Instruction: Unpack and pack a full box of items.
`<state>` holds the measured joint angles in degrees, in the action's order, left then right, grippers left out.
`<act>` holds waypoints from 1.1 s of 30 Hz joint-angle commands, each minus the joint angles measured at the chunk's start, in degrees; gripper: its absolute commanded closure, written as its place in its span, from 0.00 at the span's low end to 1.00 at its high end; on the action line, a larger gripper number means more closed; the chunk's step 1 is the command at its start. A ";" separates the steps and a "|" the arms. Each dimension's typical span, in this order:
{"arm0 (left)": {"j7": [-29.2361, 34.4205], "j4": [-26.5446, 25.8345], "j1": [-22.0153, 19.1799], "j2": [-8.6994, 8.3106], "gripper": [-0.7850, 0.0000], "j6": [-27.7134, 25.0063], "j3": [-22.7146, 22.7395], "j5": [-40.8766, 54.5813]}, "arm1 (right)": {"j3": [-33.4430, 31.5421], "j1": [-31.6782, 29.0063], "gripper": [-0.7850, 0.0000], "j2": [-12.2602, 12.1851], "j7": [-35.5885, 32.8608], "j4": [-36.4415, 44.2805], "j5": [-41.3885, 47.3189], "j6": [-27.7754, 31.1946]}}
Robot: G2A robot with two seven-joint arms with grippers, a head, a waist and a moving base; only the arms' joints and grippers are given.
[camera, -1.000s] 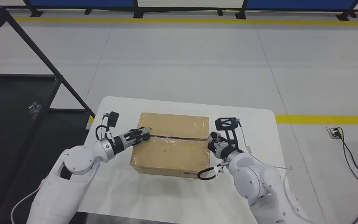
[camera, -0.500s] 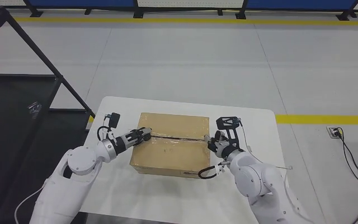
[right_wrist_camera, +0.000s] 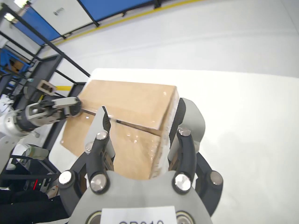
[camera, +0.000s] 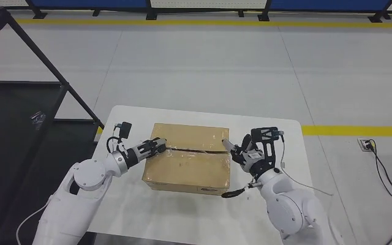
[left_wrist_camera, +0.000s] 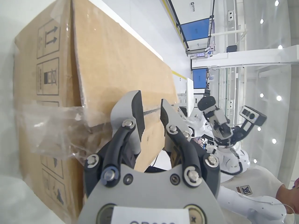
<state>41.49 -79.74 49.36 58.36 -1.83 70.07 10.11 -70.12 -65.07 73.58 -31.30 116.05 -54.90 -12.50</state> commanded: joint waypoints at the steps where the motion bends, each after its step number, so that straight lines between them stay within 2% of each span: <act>1: 0.11 -0.01 0.08 0.03 0.75 -0.08 0.01 -0.09 | 1.02 0.23 0.36 0.14 1.65 0.97 -1.21 0.47; 2: 0.14 0.14 0.10 0.05 0.75 -0.03 0.01 -0.13 | 1.52 0.56 0.35 0.25 2.54 1.04 -2.15 -0.26; 3: 0.07 0.28 0.08 0.07 0.75 -0.06 0.03 -0.14 | 2.41 0.94 0.47 0.39 2.65 1.05 -2.29 -0.32; 4: 0.09 0.42 0.08 0.10 0.76 -0.07 0.03 -0.08 | 3.42 1.64 0.51 0.56 1.88 0.89 -0.51 1.03; 6: 0.04 0.71 0.10 0.15 0.76 -0.22 0.06 -0.04 | 5.53 4.05 0.51 0.74 -3.08 -1.46 4.45 7.18; 7: 0.07 0.81 0.10 0.17 0.76 -0.27 0.05 -0.01 | 6.13 5.84 0.49 0.82 -6.50 -3.43 5.80 8.22; 8: 0.09 0.88 0.09 0.20 0.76 -0.34 0.05 -0.02 | 7.45 7.61 0.39 1.03 -9.25 -4.66 8.18 9.99; 11: 0.16 1.00 0.10 0.27 0.76 -0.41 0.03 0.08 | 10.98 12.96 0.51 1.85 -15.10 -11.59 15.11 13.14; 14: 0.16 1.08 0.07 0.36 0.76 -0.55 -0.02 0.17 | 14.63 17.44 0.53 3.10 -13.28 -18.27 16.92 11.79; 17: 0.38 1.07 -0.07 0.45 0.76 -0.66 -0.16 0.19 | 16.54 21.09 0.81 4.24 -10.50 -24.32 20.20 11.88; 18: 0.43 1.06 -0.12 0.48 0.76 -0.67 -0.18 0.23 | 17.10 21.91 0.97 4.64 -10.06 -26.01 22.14 11.71; 19: 0.49 0.99 -0.16 0.51 0.76 -0.73 -0.23 0.12 | 17.58 23.01 1.00 5.02 -10.32 -27.90 24.16 11.63; 27: 0.70 0.49 0.09 0.57 0.76 -1.04 0.13 -0.05 | 20.29 31.66 1.00 7.75 -10.89 -42.27 32.52 7.98; 33: 0.64 0.34 0.39 0.59 0.76 -1.24 0.58 0.02 | 20.18 34.48 1.00 8.51 -13.12 -48.03 35.28 6.57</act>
<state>42.10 -79.36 49.71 58.95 -3.09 70.60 10.15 -49.85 -30.69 82.09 -43.90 68.52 -19.70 -5.76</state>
